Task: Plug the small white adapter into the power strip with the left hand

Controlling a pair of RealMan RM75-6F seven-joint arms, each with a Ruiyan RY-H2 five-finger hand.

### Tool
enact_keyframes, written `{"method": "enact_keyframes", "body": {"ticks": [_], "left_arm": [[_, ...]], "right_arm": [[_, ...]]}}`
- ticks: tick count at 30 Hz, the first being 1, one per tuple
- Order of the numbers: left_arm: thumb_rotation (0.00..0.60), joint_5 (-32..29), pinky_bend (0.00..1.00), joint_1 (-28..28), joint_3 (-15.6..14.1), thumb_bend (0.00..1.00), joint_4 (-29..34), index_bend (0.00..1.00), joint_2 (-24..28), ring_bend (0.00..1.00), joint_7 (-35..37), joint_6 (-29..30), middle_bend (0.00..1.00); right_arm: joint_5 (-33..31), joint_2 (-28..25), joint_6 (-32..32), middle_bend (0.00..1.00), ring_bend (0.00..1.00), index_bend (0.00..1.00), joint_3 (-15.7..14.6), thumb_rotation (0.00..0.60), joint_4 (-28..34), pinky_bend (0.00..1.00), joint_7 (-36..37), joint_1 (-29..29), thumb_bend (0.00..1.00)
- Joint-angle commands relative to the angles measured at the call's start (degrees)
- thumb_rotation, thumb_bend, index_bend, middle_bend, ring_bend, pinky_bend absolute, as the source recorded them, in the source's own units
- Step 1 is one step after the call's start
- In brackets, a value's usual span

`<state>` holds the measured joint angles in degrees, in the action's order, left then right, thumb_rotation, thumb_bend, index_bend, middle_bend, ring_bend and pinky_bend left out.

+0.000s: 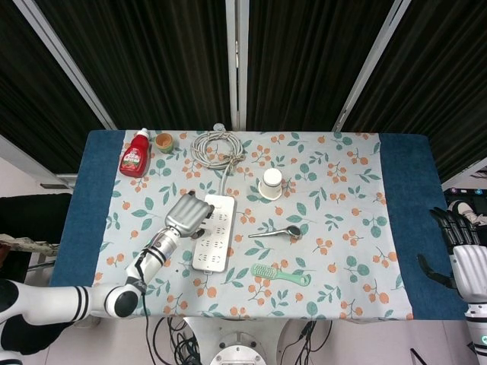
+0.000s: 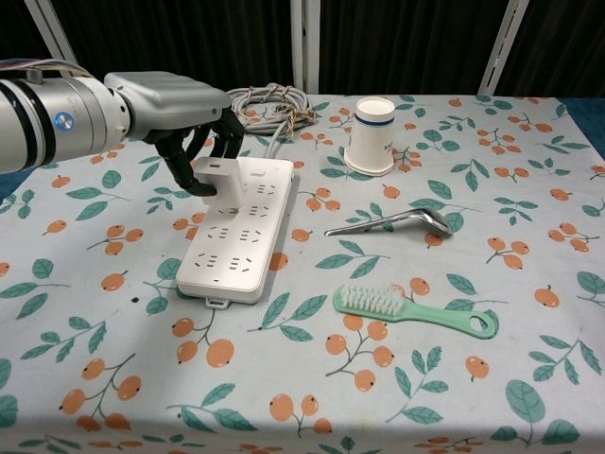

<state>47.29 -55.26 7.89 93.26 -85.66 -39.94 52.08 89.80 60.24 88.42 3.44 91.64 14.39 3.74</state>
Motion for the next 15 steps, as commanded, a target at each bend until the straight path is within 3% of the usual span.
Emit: {"method": "enact_keyframes", "body": {"ticks": [1,15], "left_arm": [[0.6,-0.16,0.29,-0.17,-0.18,0.4,-0.17,0.66,-0.11,0.56,0.16,0.19,0.73],[0.6,-1.57,0.28,-1.01,-1.36,0.41,0.41,0.66,0.66,0.56,-0.42,1.32,0.74]], "right_arm": [[-0.04,0.0,0.04,0.07,0.0,0.04,0.02,0.6,-0.02,0.0,0.05,-0.04,0.28],[-0.04,0.12,-0.21,0.07,0.0,0.04,0.08,0.6,-0.18,0.0,0.24,0.1,0.28]]}}
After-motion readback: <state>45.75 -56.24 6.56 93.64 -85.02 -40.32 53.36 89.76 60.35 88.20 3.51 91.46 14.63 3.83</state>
